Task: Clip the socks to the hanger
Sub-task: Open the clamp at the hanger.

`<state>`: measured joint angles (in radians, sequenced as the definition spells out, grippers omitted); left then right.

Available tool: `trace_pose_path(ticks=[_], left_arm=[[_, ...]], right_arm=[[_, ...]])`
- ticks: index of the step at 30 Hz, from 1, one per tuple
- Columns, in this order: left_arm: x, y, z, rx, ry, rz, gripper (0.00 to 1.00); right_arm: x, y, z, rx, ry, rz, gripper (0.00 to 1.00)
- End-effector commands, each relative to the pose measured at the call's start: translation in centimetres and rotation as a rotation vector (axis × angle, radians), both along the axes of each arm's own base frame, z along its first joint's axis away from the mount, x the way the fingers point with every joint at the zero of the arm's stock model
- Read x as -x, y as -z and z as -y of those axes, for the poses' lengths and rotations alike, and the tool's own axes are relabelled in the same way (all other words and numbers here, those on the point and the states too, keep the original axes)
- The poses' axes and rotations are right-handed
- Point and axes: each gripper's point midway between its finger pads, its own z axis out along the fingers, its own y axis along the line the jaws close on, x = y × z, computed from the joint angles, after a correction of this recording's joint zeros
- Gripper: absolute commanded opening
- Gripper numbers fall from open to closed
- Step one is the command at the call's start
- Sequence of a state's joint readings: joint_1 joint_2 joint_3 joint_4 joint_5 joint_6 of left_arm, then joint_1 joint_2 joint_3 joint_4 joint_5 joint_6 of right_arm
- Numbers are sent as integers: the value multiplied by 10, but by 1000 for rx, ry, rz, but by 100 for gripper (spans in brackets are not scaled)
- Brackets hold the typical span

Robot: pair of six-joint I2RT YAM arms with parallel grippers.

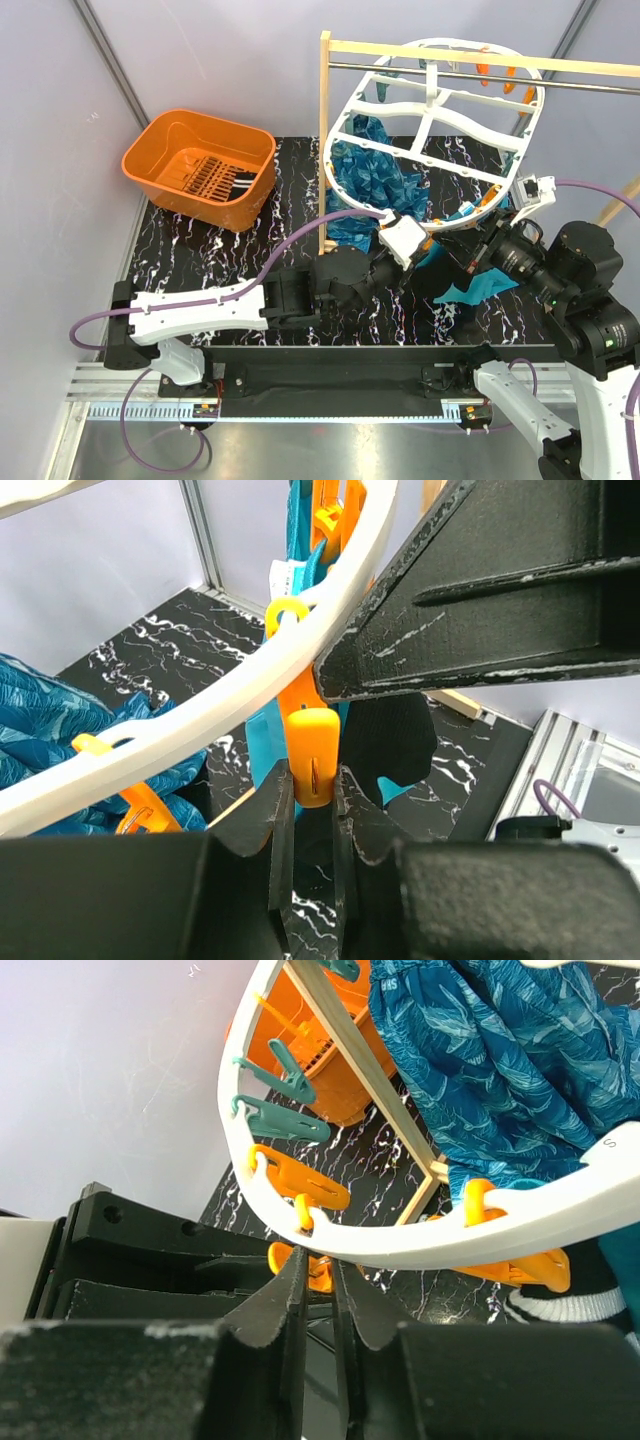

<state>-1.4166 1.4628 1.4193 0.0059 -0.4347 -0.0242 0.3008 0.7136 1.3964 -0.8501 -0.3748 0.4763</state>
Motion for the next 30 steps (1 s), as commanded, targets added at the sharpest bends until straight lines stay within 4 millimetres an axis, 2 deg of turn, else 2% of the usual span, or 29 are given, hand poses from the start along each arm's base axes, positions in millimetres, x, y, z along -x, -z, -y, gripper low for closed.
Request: trace_pose_path(ticks=[1, 4, 8, 15, 21, 30], left_arm=[[19, -35, 15, 97, 90, 3, 0], [19, -32, 16, 76, 96, -5, 0], [20, -32, 17, 65, 101, -22, 0], [22, -36, 18, 78, 117, -34, 0], [23, -35, 20, 70, 128, -41, 0], [24, -34, 17, 75, 139, -44, 0]], right_arm=[[1, -3, -13, -11, -84, 14, 20], [3, -4, -12, 5, -88, 28, 37], [4, -6, -14, 18, -113, 32, 52], [-1, 3, -17, 38, -127, 9, 54], [8, -2, -20, 34, -169, 53, 61], [14, 0, -18, 41, -172, 71, 61]])
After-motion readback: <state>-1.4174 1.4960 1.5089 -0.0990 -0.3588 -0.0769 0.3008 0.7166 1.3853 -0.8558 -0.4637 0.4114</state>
